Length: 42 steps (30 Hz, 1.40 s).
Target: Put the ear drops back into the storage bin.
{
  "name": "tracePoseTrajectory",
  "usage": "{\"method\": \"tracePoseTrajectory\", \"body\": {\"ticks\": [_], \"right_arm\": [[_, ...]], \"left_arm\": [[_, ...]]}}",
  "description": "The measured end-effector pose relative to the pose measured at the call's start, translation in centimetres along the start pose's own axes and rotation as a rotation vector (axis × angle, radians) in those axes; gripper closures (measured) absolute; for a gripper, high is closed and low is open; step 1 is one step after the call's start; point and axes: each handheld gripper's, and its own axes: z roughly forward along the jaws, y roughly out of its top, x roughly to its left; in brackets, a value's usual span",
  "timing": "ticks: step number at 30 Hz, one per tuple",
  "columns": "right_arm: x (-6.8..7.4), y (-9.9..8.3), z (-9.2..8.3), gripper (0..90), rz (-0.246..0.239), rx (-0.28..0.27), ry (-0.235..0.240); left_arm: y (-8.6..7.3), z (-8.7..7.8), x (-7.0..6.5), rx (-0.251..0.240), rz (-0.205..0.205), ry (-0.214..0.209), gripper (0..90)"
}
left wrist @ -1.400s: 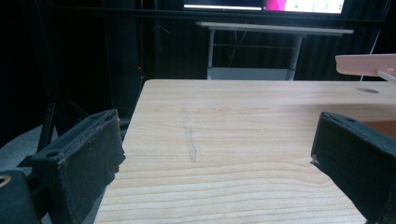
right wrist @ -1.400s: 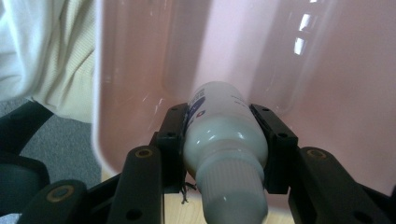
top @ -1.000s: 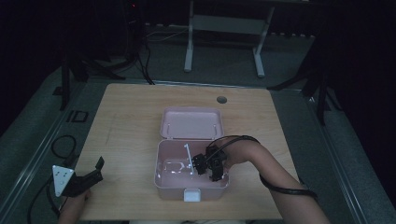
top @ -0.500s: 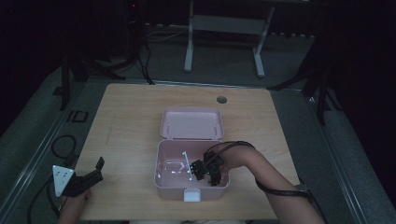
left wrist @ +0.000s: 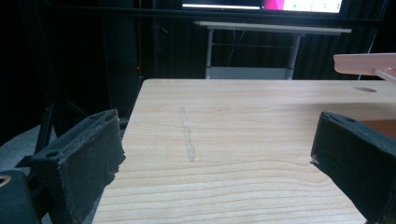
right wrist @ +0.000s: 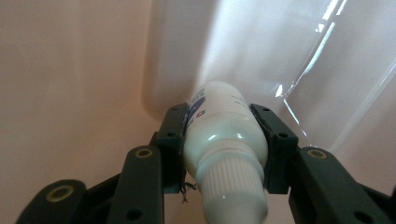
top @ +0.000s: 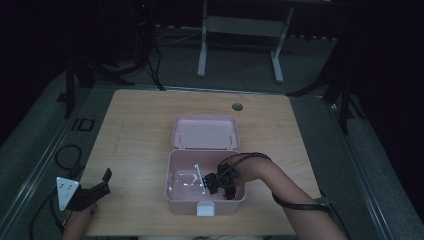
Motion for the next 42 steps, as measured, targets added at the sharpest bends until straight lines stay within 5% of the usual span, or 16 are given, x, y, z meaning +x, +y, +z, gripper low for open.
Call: {"method": "tracePoseTrajectory", "body": {"ticks": [16,26,30,36,42], "right_arm": [[-0.1,0.0,-0.7,55.3,0.022,-0.008,-0.006],[0.9,-1.7,-6.1,43.5,0.047,-0.147,-0.096],[1.3,-2.8,-8.2,34.9,0.101,-0.224,-0.113],[1.5,-4.7,-9.5,18.5,0.153,-0.266,-0.146],[1.7,-6.7,-10.2,15.0,0.19,-0.32,-0.183]], "left_arm": [[0.0,0.0,0.0,0.0,0.001,-0.002,2.3],[0.0,0.0,0.0,0.0,0.001,0.0,2.3],[0.0,0.0,0.0,0.001,0.002,0.0,2.4],[0.0,0.0,0.0,0.0,0.002,0.001,2.3],[0.0,0.0,0.0,0.0,0.002,0.001,2.4]]}}
